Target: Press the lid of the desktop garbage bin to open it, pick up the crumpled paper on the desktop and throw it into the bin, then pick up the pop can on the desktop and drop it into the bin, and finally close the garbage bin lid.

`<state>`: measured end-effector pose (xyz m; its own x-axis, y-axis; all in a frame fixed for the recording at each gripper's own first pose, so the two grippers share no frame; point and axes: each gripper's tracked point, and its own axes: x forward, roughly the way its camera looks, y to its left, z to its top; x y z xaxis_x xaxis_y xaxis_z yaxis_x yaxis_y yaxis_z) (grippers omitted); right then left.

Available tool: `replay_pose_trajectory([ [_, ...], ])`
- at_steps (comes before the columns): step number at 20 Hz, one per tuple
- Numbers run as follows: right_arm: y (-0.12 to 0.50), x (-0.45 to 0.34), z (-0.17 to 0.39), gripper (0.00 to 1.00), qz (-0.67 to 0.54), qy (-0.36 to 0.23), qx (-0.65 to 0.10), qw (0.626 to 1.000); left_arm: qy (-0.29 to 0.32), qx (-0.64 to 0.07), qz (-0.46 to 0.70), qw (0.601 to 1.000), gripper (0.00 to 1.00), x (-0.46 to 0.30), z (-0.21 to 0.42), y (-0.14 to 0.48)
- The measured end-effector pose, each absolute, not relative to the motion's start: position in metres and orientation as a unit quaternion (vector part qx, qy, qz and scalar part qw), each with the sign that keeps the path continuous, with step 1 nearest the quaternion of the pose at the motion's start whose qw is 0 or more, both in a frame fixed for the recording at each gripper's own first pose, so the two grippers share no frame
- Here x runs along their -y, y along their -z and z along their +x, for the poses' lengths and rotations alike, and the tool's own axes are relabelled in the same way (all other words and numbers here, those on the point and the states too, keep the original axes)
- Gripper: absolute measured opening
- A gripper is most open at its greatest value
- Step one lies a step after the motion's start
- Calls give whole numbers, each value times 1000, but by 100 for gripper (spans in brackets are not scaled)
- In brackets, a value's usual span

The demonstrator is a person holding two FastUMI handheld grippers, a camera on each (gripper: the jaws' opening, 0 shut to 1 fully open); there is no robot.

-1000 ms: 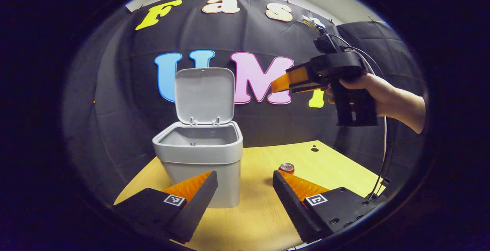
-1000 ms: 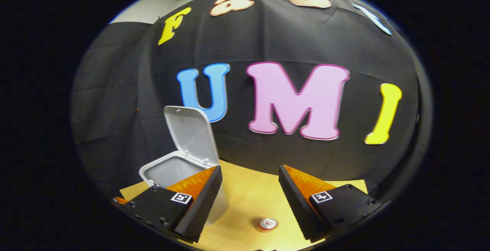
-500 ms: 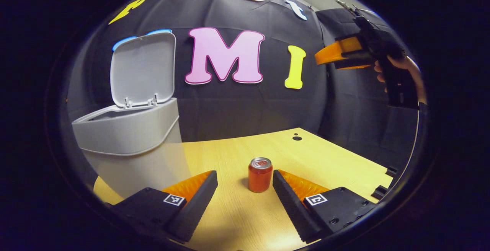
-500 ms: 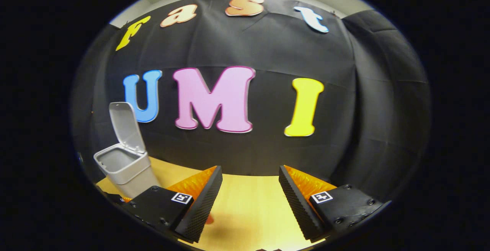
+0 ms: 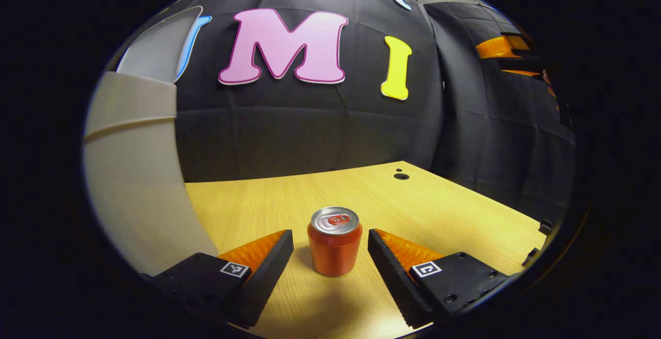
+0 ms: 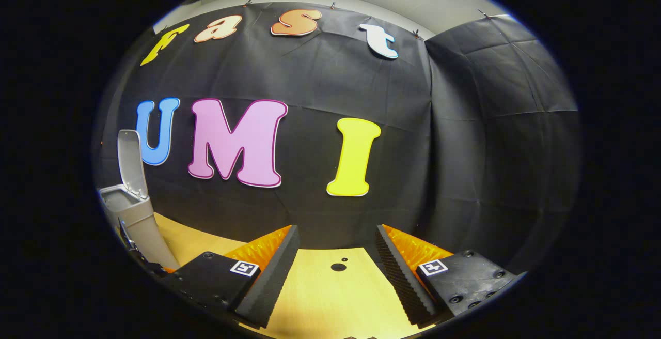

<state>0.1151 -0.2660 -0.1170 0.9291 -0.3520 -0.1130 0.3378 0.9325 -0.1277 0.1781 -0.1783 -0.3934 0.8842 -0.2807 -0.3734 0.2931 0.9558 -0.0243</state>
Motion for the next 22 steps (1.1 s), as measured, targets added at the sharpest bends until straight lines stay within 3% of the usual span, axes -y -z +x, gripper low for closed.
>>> replay_pose_trajectory([
  [2, 127, 273, 113, 90, -58, 179, -77, 979, 146, -191, 21, 971, 99, 181, 188, 405],
  [4, 129, 276, 113, 97, -60, 183, -70, 979, 143, -195, 22, 970, 99, 184, 196, 417],
  [13, 148, 270, 112, 97, -53, 181, -73, 979, 134, -202, 41, 969, 96, 188, 215, 438],
  [15, 151, 267, 112, 98, -55, 179, -78, 979, 133, -200, 50, 970, 90, 187, 214, 434],
  [22, 146, 251, 116, 97, -58, 173, -89, 979, 148, -201, 32, 968, 89, 185, 192, 365],
])
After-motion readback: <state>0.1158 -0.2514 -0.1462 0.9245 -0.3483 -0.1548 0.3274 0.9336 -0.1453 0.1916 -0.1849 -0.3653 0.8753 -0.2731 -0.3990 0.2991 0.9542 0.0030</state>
